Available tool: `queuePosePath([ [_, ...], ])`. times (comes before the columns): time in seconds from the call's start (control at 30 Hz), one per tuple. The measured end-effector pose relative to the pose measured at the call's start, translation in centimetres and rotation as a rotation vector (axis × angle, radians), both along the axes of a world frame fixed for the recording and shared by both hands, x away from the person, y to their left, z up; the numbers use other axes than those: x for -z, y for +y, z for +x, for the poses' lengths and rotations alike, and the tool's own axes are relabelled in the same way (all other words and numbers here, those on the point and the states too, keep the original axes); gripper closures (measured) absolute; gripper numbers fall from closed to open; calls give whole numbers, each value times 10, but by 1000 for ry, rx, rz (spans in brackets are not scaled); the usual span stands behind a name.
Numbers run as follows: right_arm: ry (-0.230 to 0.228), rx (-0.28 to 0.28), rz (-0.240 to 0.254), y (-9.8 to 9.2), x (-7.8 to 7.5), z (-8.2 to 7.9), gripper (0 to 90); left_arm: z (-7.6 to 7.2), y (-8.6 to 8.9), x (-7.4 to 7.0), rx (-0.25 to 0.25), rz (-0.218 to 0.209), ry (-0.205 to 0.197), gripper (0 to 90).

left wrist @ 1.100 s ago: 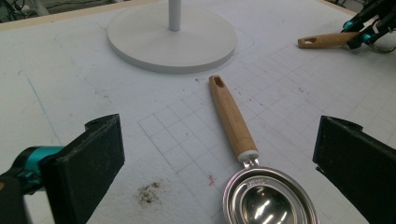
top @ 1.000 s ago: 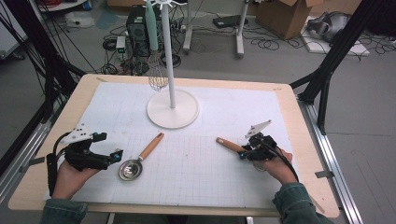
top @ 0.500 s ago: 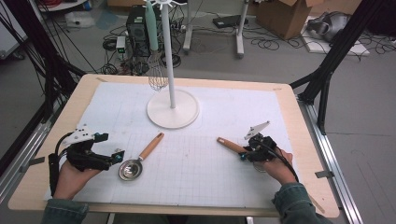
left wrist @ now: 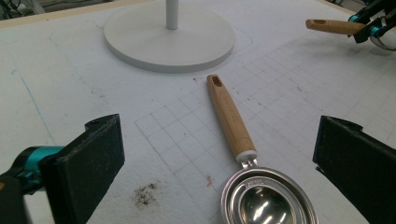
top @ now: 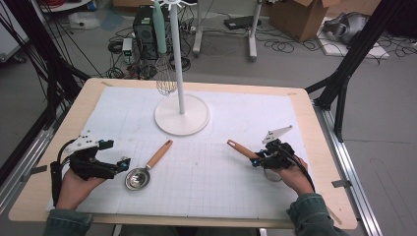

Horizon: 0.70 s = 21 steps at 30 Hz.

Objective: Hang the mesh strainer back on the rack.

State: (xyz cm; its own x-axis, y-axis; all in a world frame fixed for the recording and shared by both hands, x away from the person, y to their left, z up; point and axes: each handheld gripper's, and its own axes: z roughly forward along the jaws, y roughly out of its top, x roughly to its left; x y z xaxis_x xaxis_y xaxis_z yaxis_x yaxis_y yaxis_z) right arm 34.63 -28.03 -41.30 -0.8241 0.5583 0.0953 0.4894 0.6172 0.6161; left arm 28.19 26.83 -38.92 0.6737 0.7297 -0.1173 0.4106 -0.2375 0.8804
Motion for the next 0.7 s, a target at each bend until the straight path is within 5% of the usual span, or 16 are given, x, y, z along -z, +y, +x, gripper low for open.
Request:
queuePosePath([
  [0.7, -43, -19, 152, 12, -15, -3, 701, 2, 0, 2, 11, -12, 8, 25],
])
